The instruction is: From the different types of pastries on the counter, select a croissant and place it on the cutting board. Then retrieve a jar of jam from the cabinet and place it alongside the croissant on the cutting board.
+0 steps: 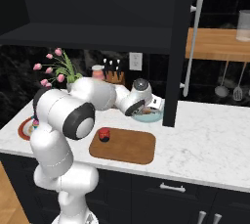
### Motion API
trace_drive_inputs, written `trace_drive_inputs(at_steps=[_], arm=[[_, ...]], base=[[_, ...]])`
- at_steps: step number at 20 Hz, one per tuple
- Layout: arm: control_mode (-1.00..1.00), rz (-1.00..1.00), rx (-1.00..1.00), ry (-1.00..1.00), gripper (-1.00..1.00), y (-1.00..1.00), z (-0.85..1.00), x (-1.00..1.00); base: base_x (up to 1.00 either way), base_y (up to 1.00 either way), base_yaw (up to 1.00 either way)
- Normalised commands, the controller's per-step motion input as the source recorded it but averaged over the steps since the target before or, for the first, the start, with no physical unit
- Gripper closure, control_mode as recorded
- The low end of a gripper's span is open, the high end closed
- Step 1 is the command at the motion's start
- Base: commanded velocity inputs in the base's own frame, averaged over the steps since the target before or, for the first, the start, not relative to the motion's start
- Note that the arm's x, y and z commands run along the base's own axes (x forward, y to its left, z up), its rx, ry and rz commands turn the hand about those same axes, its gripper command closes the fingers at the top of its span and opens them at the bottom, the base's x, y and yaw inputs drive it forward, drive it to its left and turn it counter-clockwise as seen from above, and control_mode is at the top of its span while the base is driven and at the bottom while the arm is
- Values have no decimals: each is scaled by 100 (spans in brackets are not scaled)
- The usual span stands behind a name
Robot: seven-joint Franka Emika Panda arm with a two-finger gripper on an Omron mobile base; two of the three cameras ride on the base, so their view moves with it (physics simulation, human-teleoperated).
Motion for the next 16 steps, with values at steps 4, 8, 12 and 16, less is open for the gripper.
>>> trace_drive_inputs(at_steps=[4, 8, 12, 16], arm=[[-100, 6, 7, 21, -100, -21, 0, 74], [-100, 9, 2, 17, -100, 0, 0, 71], [-100, 16, 0, 19, -100, 0, 0, 44], [-100, 21, 0, 10, -100, 0, 0, 15]], base=[[0, 0, 0], [0, 0, 0], [0, 0, 0], [0, 0, 0]])
